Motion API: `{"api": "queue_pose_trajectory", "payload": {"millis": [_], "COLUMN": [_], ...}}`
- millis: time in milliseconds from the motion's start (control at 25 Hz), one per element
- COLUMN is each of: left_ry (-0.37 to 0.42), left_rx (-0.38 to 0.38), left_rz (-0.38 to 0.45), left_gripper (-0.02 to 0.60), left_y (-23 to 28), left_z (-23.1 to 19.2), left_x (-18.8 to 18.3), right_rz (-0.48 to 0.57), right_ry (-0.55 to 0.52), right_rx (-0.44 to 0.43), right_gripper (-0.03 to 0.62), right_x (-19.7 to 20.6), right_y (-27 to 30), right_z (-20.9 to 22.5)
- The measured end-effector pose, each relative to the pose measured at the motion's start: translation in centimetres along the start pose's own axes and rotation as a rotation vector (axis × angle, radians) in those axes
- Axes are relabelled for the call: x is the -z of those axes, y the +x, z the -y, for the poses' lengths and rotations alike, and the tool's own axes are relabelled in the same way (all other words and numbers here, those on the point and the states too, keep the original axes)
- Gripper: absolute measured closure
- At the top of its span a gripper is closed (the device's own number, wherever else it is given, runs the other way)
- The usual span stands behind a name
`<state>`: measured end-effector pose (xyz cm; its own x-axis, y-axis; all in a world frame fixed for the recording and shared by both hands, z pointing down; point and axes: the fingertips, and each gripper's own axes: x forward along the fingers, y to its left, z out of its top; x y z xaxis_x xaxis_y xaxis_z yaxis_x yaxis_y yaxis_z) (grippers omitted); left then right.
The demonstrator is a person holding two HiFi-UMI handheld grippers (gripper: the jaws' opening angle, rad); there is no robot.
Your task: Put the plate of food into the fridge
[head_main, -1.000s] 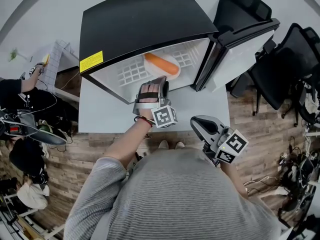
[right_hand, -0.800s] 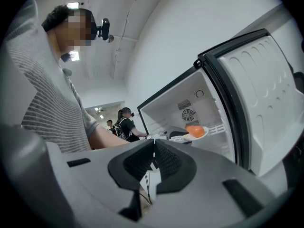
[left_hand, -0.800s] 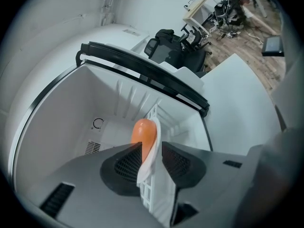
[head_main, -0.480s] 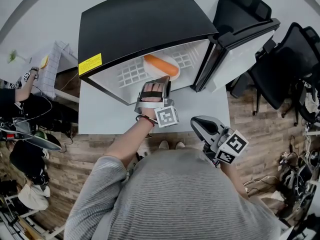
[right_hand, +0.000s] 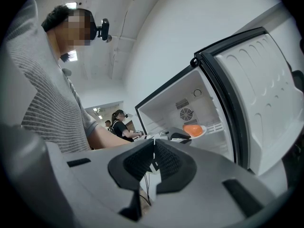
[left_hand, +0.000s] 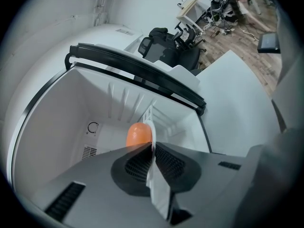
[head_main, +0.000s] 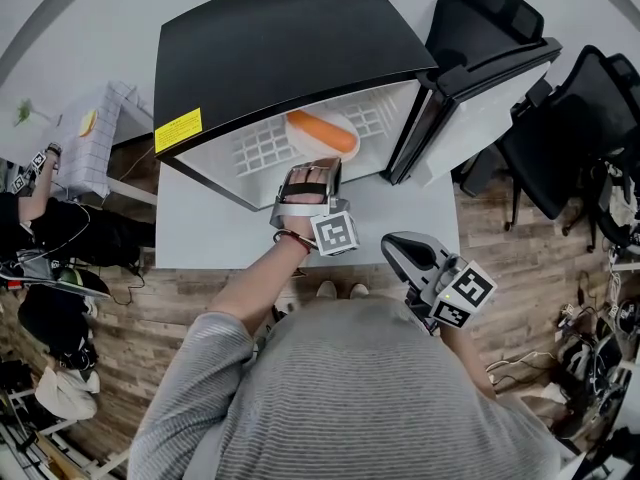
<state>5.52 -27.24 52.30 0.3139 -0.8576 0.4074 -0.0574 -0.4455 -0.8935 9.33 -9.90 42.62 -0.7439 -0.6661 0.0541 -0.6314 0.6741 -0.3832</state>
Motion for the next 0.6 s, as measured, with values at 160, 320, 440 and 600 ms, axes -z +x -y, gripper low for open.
{"api": "queue_pose_trajectory", "payload": {"millis": [160,320,440,600], "left_ry": [-0.01,-0.053,-0.053,-0.068], "left_rx": [0.016,0.049,0.037,0.049], "left_rz": [-0.011,-0.034,-0.063,-0.089], "left_gripper": [0.549,0.549,0.549,0.549], "left_y": [0.2,0.6,1.3,2.0], "left_z": [0.1,0.1,-0.5,-0.8], "left_x": [0.0,-0.1,0.4,0.8], "right_rz": [-0.006,-0.008,-0.011,-0.011], "right_ry": [0.001,0.002,0.003,0.005], "right_rx": [-0.004,-0.005,-0.004,0.002], "right_gripper": [0.579,0.58,0.58,0.579], "right_x": [0.1,0.1,0.1,0.1], "right_y": [0.2,0.4,0.5,0.5], "right_z": [0.0,0.2,0.3,0.4]}}
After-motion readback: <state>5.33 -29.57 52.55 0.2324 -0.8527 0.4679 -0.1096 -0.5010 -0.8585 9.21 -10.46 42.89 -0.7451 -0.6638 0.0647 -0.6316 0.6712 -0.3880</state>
